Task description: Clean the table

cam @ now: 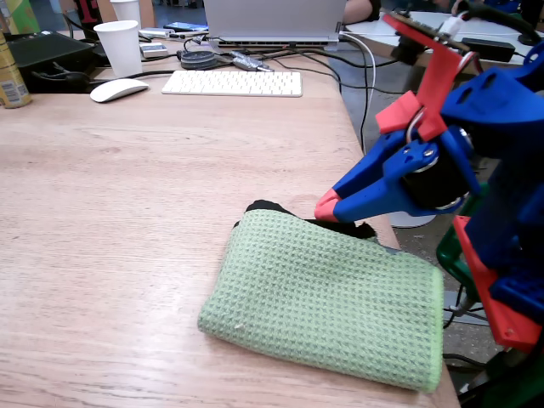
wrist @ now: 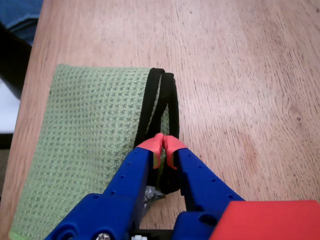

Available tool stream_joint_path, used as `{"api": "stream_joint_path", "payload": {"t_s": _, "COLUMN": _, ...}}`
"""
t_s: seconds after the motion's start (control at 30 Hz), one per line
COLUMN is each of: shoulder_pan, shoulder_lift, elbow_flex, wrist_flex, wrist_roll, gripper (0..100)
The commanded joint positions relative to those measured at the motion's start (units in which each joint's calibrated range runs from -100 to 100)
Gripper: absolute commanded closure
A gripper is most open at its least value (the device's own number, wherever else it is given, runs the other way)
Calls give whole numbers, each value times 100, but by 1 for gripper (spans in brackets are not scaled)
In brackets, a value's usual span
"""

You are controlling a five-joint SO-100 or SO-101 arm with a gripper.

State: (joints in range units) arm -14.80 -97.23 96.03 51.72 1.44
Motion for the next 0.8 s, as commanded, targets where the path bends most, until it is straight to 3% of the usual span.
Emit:
{"api": "stream_joint_path", "payload": {"t_s": 0.0, "shoulder_pan": -145, "shoulder_lift": -37, "elbow_flex": -28, "wrist_flex": -90, "wrist_roll": -303, "gripper": 100}}
{"api": "stream_joint_path", "payload": {"t_s": 0.67, "shoulder_pan": -26, "shoulder_lift": 6, "elbow_flex": -103, "wrist_flex": -73, "wrist_roll": -303, "gripper": 100}}
{"api": "stream_joint_path", "payload": {"t_s": 0.77, "shoulder_pan": -128, "shoulder_lift": 521, "elbow_flex": -708, "wrist_flex": 17, "wrist_roll": -342, "gripper": 100}}
